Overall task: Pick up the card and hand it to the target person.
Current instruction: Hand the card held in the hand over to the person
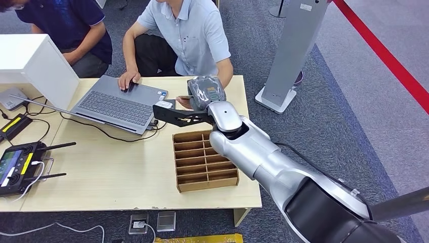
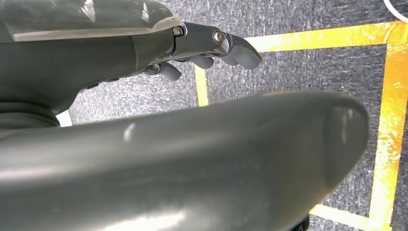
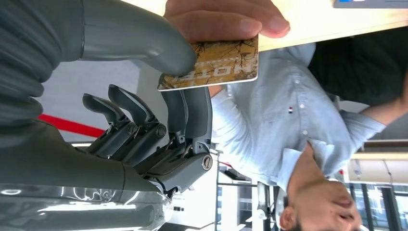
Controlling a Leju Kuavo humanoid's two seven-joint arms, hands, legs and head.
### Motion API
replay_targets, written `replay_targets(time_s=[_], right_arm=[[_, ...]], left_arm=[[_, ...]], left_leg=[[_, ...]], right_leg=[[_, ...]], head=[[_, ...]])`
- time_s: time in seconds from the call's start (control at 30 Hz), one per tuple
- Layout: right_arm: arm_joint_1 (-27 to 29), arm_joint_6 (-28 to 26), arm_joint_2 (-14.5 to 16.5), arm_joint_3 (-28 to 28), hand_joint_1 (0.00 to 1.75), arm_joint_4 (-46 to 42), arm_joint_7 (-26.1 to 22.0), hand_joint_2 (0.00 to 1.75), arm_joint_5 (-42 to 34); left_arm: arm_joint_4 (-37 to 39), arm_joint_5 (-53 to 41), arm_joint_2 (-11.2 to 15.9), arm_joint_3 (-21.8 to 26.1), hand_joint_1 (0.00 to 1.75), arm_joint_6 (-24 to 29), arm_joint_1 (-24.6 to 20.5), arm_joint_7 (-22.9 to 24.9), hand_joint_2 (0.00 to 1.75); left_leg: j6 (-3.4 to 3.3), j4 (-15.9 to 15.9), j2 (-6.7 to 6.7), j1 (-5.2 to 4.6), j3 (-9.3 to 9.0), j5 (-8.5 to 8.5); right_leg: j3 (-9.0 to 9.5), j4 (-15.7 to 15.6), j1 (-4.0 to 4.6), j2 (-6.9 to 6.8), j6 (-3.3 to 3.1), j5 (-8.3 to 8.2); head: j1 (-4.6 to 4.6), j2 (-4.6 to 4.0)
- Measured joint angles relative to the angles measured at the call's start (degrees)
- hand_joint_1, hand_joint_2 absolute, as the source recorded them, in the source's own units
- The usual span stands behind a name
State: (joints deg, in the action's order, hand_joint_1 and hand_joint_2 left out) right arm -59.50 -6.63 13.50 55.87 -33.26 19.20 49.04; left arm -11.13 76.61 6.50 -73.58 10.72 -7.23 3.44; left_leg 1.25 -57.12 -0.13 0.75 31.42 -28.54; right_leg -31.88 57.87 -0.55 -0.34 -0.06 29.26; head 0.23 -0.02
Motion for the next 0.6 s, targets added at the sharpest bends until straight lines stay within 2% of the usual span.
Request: replay_targets(time_s=[0.03, 0.33, 0.6], right_arm=[[-0.4, 0.0, 0.1, 0.2, 0.00, 0.8, 0.0, 1.75, 0.0], [-2.8, -1.0, 1.2, 1.8, 0.00, 4.0, -2.2, 1.75, -1.7], [-3.3, -4.7, 0.6, 1.4, 0.00, 3.9, -6.7, 1.75, -10.1]], left_arm=[[0.0, 0.0, 0.0, 0.0, 0.00, -0.1, 0.0, 0.0, 0.00], [0.0, 0.8, 0.1, 0.0, 0.00, -0.4, 0.1, -0.3, 0.00], [0.0, 2.2, 0.1, 0.0, 0.00, -0.3, 0.3, -0.6, 0.00]], left_leg=[[0.00, 0.0, 0.00, 0.00, 0.00, 0.00], [0.00, 0.0, 0.00, 0.00, -0.01, 0.00], [0.00, 0.0, 0.02, 0.00, -0.06, 0.00]], right_leg=[[0.00, 0.0, 0.00, 0.00, 0.00, 0.00], [-0.01, 0.0, 0.00, 0.02, 0.00, 0.00], [0.00, 0.0, 0.00, 0.02, 0.00, 0.00]], head=[[0.01, 0.00], [0.01, 0.00], [0.01, 0.00]])
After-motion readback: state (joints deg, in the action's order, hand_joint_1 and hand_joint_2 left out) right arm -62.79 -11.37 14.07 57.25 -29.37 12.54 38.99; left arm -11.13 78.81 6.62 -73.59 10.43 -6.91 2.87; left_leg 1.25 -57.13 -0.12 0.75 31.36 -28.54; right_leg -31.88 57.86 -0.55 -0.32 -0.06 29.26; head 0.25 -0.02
